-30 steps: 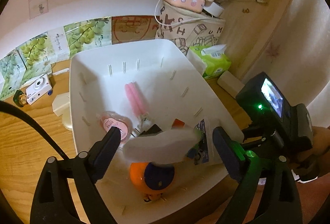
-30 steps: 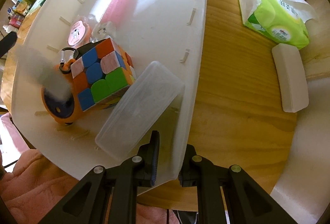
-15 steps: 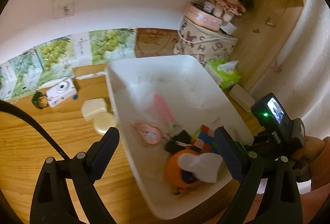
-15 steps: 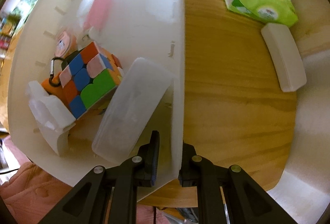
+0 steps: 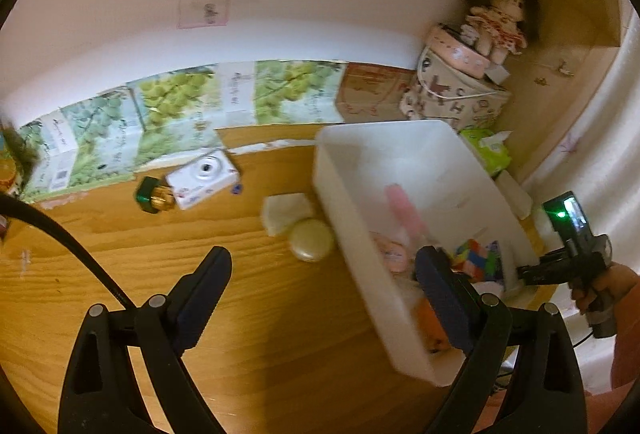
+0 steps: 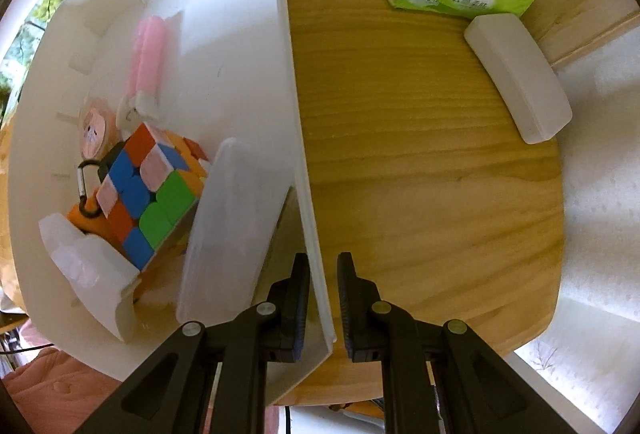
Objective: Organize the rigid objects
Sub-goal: 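Move the left tool to the small green-capped gold bottle, then close the left tool on the green-capped bottle and lift it, then carry the green-capped bottle over the bin with the left tool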
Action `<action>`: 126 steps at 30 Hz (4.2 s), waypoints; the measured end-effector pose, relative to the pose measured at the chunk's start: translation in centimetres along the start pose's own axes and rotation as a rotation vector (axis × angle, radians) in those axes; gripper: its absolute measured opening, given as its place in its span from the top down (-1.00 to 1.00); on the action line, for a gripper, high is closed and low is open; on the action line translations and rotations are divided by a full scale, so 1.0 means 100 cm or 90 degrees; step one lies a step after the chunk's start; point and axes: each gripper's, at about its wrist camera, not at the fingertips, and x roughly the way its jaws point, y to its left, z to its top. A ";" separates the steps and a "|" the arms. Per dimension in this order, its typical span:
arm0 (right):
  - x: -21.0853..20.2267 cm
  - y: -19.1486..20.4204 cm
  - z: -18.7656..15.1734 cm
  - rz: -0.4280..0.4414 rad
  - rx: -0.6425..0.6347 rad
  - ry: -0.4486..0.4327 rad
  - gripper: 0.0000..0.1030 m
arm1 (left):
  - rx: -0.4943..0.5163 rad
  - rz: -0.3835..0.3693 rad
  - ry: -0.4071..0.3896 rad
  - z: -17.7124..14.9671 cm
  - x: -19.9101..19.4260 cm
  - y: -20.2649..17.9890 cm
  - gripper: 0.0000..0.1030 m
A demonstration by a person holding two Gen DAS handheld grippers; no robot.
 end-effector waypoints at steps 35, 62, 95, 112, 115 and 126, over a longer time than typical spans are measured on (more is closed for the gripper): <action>-0.001 0.002 0.010 -0.058 0.116 0.034 0.67 | -0.089 0.083 0.151 0.051 0.120 0.184 -0.83; -0.005 0.002 0.023 -0.067 0.131 0.055 0.64 | -0.145 0.048 0.105 0.046 0.154 0.215 -0.18; -0.019 0.004 0.017 -0.051 0.108 0.016 0.64 | -0.185 0.013 0.093 -0.008 0.121 0.187 0.07; -0.025 0.005 0.013 -0.011 0.027 -0.002 0.78 | -0.211 0.024 0.071 -0.053 0.071 0.133 0.07; -0.025 0.006 0.015 0.000 0.007 -0.006 0.80 | -0.201 0.029 0.064 -0.057 0.061 0.118 0.07; -0.027 0.005 0.027 0.027 -0.067 -0.012 0.84 | -0.197 0.016 0.038 -0.067 0.028 0.055 0.07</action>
